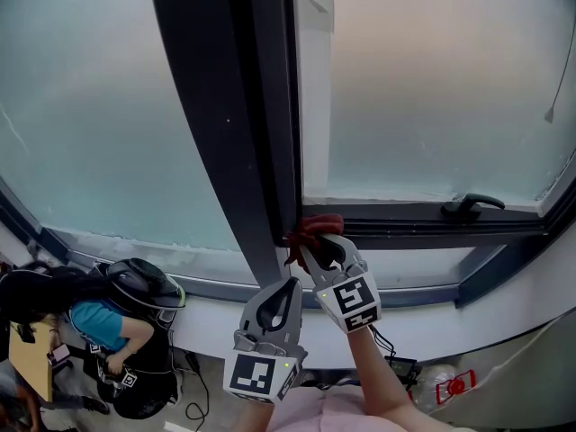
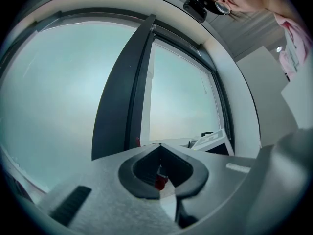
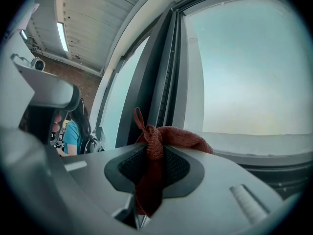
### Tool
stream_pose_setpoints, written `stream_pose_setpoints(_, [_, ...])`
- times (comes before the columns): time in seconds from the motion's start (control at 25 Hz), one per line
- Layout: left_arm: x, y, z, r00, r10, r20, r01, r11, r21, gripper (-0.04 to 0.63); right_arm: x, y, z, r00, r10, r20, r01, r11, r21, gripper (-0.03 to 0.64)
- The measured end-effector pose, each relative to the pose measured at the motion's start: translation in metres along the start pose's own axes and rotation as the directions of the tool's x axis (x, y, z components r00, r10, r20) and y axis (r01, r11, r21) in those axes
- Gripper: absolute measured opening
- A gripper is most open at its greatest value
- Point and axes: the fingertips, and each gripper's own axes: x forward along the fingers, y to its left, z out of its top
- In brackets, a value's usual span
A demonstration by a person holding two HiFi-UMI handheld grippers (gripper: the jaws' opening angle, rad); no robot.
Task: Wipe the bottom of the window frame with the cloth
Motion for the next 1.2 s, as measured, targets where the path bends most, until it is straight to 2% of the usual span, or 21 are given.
stream_pose_setpoints(0.6, [0.027, -0.019, -0.002, 0.996, -0.084, 0.000, 0.084, 0.996, -0.007, -0.006, -0.018, -0.023, -0.004, 0.999, -0.040, -0.004, 0.040, 0.999, -0.008, 0.080])
stream_pose_setpoints(0.92, [0.044, -0.057, 0.005, 0.994, -0.109, 0.019, 0.109, 0.994, 0.000, -0.006, -0.044, -0.047, -0.011, 0.999, -0.038, -0.012, 0.038, 0.999, -0.018, 0.080])
stream_pose_setpoints(1.2, [0.049, -0.085, 0.004, 0.995, -0.098, 0.025, 0.098, 0.995, 0.005, -0.006, -0.068, -0.070, -0.017, 0.999, -0.053, -0.012, 0.052, 0.998, -0.029, 0.080])
